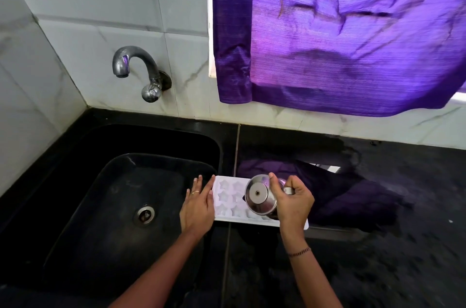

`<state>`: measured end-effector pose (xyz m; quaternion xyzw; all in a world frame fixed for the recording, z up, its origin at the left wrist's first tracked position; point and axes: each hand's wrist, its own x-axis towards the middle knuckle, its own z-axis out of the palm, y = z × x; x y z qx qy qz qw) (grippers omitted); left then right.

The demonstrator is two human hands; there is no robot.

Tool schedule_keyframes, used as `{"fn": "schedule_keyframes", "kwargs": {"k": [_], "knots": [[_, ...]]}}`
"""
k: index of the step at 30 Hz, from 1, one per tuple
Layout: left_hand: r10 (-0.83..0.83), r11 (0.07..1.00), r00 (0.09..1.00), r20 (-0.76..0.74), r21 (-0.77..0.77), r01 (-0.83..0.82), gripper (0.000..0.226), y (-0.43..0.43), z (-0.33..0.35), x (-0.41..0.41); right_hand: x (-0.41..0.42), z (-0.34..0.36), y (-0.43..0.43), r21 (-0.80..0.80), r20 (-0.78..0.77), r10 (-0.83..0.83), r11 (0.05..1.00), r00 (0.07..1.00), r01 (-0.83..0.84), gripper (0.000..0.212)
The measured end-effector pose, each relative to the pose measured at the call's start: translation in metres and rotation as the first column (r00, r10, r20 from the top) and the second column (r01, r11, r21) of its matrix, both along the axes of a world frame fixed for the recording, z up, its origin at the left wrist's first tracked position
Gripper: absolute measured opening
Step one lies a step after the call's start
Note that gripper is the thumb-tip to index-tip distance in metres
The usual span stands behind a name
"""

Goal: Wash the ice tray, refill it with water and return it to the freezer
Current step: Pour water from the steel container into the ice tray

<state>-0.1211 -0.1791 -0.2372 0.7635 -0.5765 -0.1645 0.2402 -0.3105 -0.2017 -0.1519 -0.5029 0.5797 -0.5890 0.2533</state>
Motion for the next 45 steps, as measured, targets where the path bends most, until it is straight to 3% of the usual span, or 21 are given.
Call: {"fn": "schedule_keyframes", "kwargs": {"k": [14,31,38,42,45], "knots": [[-0.008,1.000,1.000,0.011,0.002,0.008,0.055,0.000,0.001,0.001,-0.001,0.009,0.002,-0.137,-0.281,0.057,0.986,0.958,-0.099,0.048],[-0.010,1.000,1.000,0.021,-0.003,0.010,0.046,0.000,0.002,0.000,0.005,0.010,0.001,-0.192,-0.310,0.054,0.974,0.949,-0.119,0.049],[-0.007,1.000,1.000,0.007,-0.022,0.007,0.047,0.000,0.002,0.000,-0.002,0.005,-0.002,-0.004,0.008,-0.033,0.999,0.999,0.033,0.056],[-0.008,1.000,1.000,0.016,-0.018,0.009,0.052,0.000,0.002,0.000,-0.012,0.005,-0.005,0.115,0.239,-0.120,0.989,0.964,0.095,0.055],[-0.002,1.000,1.000,0.024,-0.014,0.002,0.048,-0.001,0.000,0.000,-0.019,0.001,-0.006,0.160,0.285,-0.148,0.981,0.947,0.105,0.055]]}}
